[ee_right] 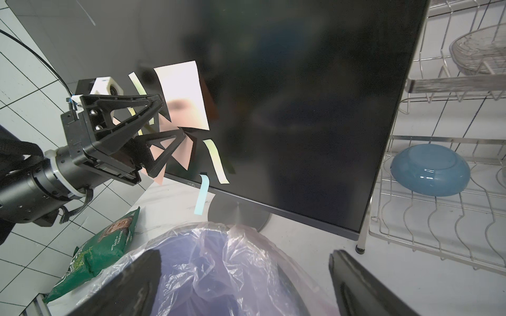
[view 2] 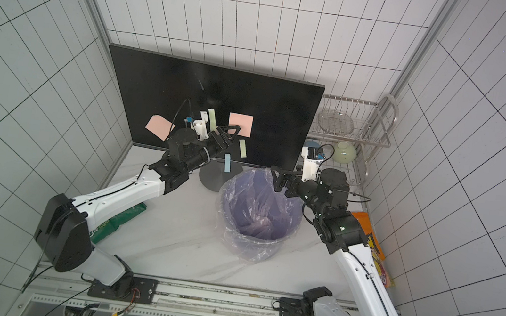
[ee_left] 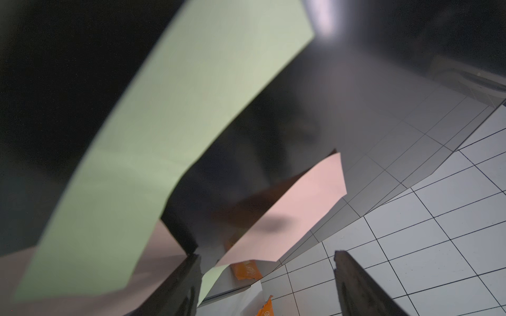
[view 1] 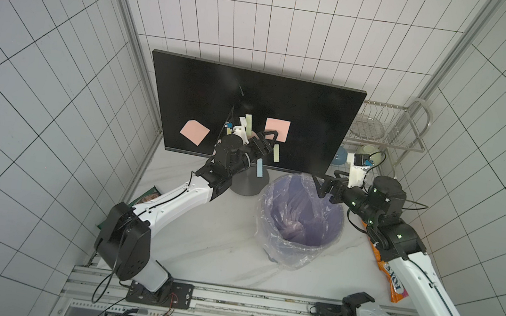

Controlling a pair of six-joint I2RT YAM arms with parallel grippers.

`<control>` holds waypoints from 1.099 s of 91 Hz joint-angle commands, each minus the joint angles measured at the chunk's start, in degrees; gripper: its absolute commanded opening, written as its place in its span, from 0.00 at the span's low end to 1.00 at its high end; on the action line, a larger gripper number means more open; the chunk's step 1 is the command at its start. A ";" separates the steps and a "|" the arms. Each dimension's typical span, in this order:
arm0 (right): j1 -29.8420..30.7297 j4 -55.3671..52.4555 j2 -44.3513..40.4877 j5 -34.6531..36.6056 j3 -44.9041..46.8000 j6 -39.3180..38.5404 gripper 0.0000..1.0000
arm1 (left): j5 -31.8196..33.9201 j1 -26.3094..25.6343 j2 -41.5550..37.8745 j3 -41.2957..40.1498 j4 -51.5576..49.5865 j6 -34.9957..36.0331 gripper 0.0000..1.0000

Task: Remove the sticky note from the monitor
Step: Tear off the sticky note from the monitor.

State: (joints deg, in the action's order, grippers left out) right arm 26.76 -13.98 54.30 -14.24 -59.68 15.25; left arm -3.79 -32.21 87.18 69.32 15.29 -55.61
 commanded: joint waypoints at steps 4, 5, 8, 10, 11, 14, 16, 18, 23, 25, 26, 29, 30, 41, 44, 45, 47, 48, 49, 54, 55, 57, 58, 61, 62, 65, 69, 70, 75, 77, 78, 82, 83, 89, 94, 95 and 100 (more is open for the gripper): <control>0.65 1.50 -0.73 0.65 -0.39 -0.30 0.99 | 1.52 0.10 0.97 1.93 4.07 0.25 0.74; 0.66 1.50 -0.76 0.63 -0.42 -0.30 0.99 | 1.56 0.11 0.97 1.99 4.06 0.29 0.74; 0.66 1.50 -0.79 0.70 -0.35 -0.39 0.99 | 1.64 0.11 1.00 2.13 4.05 0.39 0.74; 0.66 1.50 -0.85 0.77 -0.35 -0.39 0.99 | 1.67 0.12 1.09 2.24 4.07 0.41 0.73; 0.61 1.50 -0.86 0.78 -0.35 -0.39 0.99 | 1.68 0.12 1.08 2.32 4.06 0.42 0.73; 0.64 1.50 -0.89 0.82 -0.28 -0.39 0.99 | 1.61 0.13 1.14 2.51 4.09 0.42 0.71; 0.65 1.52 -0.92 0.84 -0.27 -0.39 0.99 | 1.55 0.19 1.22 2.60 4.12 0.31 0.70; 0.66 1.50 -0.97 0.83 -0.17 -0.41 0.99 | 1.39 0.27 1.24 2.71 4.09 0.24 0.70; 0.61 1.55 -0.99 0.77 -0.14 -0.39 0.99 | 1.03 0.35 1.20 2.99 3.98 0.14 0.69; 0.60 1.58 -1.01 0.74 -0.12 -0.39 0.99 | 0.84 0.36 1.23 3.19 3.79 0.22 0.68; 0.63 1.67 -0.98 0.77 -0.10 -0.39 0.99 | 0.78 0.33 1.19 3.19 3.74 0.23 0.68; 0.64 1.78 -1.08 0.76 -0.02 -0.34 0.99 | 0.77 0.36 1.03 3.22 3.70 0.26 0.67; 0.65 1.82 -1.06 0.77 0.03 -0.32 0.99 | 0.74 0.38 1.00 3.25 3.70 0.25 0.66; 0.60 2.02 -1.21 0.72 0.10 -0.23 0.99 | 0.44 0.48 0.63 3.27 3.75 0.07 0.63; 0.65 2.02 -1.22 0.74 0.09 -0.14 0.99 | 0.24 0.48 0.55 3.28 3.71 -0.12 0.60; 0.61 2.02 -1.22 0.81 0.13 -0.13 0.99 | 0.17 0.48 0.59 3.28 3.70 -0.20 0.60; 0.65 2.02 -1.22 0.75 0.17 -0.13 0.99 | 0.12 0.48 0.62 3.17 3.70 -0.37 0.59; 0.65 2.02 -1.26 0.77 0.22 -0.13 0.99 | 0.11 0.48 0.67 3.14 3.70 -0.42 0.59; 0.66 2.07 -1.28 0.74 0.20 -0.13 0.99 | 0.02 0.48 0.69 3.16 3.70 -0.44 0.58; 0.66 2.11 -1.41 0.75 0.38 -0.06 0.99 | -0.11 0.48 0.82 3.11 3.50 -0.69 0.54; 0.61 2.16 -1.40 0.77 0.41 -0.10 0.99 | -0.09 0.48 0.85 3.06 3.47 -0.75 0.52; 0.58 2.12 -1.46 0.81 0.37 -0.05 0.99 | -0.08 0.48 0.95 2.96 3.55 -0.80 0.50; 0.58 2.12 -1.47 0.84 0.41 -0.05 0.99 | -0.12 0.48 0.96 2.94 3.62 -0.89 0.49; 0.65 2.11 -1.56 0.91 0.51 -0.04 0.99 | -0.06 0.54 1.10 2.86 3.66 -0.94 0.44; 0.65 2.11 -1.61 0.94 0.52 -0.04 0.99 | -0.07 0.55 1.13 2.85 3.68 -1.01 0.42; 0.66 2.11 -1.74 1.01 0.55 -0.12 0.99 | -0.11 0.59 1.23 2.86 3.70 -1.11 0.37; 0.63 2.11 -1.84 1.11 0.56 -0.13 0.99 | -0.37 0.64 1.37 2.91 3.70 -1.43 0.31; 0.64 2.11 -1.84 1.17 0.55 -0.13 0.99 | -0.49 0.65 1.35 2.92 3.70 -1.47 0.30; 0.66 2.12 -1.85 1.16 0.54 -0.13 0.99 | -0.74 0.65 1.53 2.93 3.86 -1.74 0.19; 0.64 2.13 -1.88 1.10 0.53 -0.13 0.99 | -1.01 0.65 1.62 2.99 3.91 -1.92 0.14; 0.65 2.12 -1.90 1.12 0.53 -0.13 0.99 | -1.16 0.61 1.65 2.92 3.94 -1.98 0.13; 0.65 2.17 -1.85 0.96 0.53 -0.05 0.99 | -1.58 0.63 1.68 2.93 3.87 -2.19 0.08; 0.65 2.18 -1.84 0.96 0.53 -0.05 0.99 | -1.62 0.60 1.68 2.93 3.83 -2.20 0.07; 0.71 2.24 -1.84 0.48 0.58 0.04 0.99 | -1.94 0.63 1.47 2.78 3.72 -2.34 0.01; 0.74 2.35 -1.83 0.22 0.53 0.01 0.99 | -2.14 0.59 1.23 2.53 3.70 -2.47 0.00; 0.74 2.41 -1.83 -0.02 0.49 0.03 0.99 | -2.12 0.58 1.19 2.46 3.74 -2.47 0.00; 0.75 2.45 -1.79 -0.71 0.32 0.05 0.99 | -2.25 0.51 0.88 2.16 3.74 -2.48 0.00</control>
State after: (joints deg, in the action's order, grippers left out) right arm 26.76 -13.10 53.28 -14.13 -59.66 15.25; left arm -4.75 -31.70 88.16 71.16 18.52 -58.11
